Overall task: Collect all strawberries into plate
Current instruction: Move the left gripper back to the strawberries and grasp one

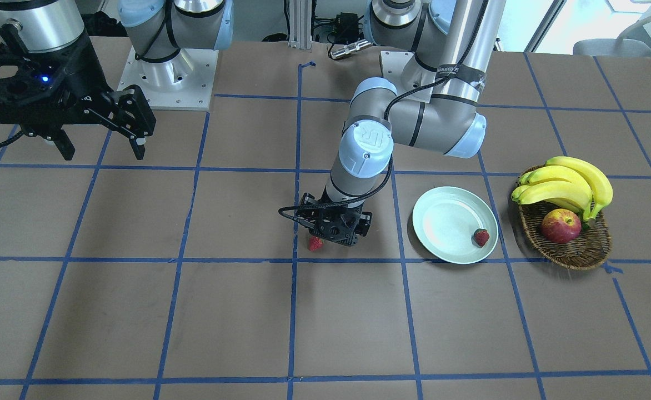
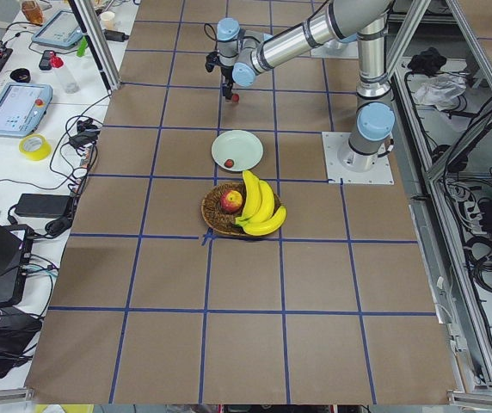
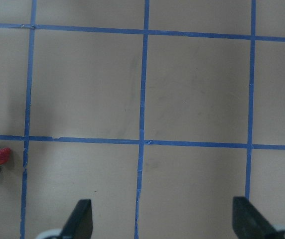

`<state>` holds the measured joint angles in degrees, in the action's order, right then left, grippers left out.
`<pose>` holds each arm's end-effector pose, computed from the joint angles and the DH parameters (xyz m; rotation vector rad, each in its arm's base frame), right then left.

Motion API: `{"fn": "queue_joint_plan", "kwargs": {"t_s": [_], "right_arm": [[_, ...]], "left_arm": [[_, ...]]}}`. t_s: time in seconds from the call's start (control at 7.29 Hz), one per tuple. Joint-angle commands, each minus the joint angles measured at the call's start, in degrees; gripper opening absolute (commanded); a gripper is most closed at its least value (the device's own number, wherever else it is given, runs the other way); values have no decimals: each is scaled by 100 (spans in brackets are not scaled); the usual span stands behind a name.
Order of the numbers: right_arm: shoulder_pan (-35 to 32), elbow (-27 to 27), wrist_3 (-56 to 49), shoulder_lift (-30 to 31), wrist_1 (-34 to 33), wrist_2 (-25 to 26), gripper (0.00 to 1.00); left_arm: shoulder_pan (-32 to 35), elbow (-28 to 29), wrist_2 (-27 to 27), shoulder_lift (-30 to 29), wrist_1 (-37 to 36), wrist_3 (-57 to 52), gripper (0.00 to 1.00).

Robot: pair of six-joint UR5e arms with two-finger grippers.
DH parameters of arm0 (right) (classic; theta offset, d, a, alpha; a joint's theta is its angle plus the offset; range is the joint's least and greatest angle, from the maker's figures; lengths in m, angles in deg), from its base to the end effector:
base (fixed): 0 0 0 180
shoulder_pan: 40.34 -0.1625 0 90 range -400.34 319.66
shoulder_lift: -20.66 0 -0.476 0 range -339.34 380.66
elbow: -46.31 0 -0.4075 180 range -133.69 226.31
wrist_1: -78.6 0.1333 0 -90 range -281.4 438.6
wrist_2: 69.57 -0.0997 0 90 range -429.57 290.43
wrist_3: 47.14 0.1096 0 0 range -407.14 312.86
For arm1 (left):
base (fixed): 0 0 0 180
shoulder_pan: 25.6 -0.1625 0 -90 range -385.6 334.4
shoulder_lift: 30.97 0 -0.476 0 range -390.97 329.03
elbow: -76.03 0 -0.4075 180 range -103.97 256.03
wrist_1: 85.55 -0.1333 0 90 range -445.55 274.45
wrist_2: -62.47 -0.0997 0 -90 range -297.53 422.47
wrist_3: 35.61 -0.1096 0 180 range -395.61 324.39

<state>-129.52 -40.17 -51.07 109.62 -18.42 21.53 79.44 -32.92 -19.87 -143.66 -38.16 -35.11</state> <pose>0.1236 -0.5340 0.5644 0.0818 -3.1040 0.2566 -0.2959 -0.5311 0.2240 -0.3822 -2.9825 -0.0020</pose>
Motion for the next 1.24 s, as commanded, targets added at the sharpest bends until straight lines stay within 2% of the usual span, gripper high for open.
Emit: {"fn": "queue_joint_plan", "kwargs": {"t_s": [0.0, 0.14, 0.27, 0.41, 0.55, 0.96, 1.1], "right_arm": [[-3, 0, 6, -10, -46, -14, 100], [-11, 0, -11, -10, -46, -23, 100], [-11, 0, -11, -10, -46, -23, 100], [-11, -9, -11, -10, -46, -23, 100], [-3, 0, -20, -10, -46, -23, 100], [-11, -9, -3, -10, -63, -23, 100], [-11, -9, -3, -10, -63, -23, 100]], "left_arm": [[16, -108, 25, -165, -143, -111, 98], [16, -108, 25, -200, -143, -112, 96], [16, -108, 34, -227, -143, -103, 74], [16, -108, 42, -236, -143, -103, 27], [16, -91, 51, -236, -134, -138, 0], [-1, -47, 174, -79, -116, -42, 0], [-62, 40, 139, 44, 249, -68, 0]]}}
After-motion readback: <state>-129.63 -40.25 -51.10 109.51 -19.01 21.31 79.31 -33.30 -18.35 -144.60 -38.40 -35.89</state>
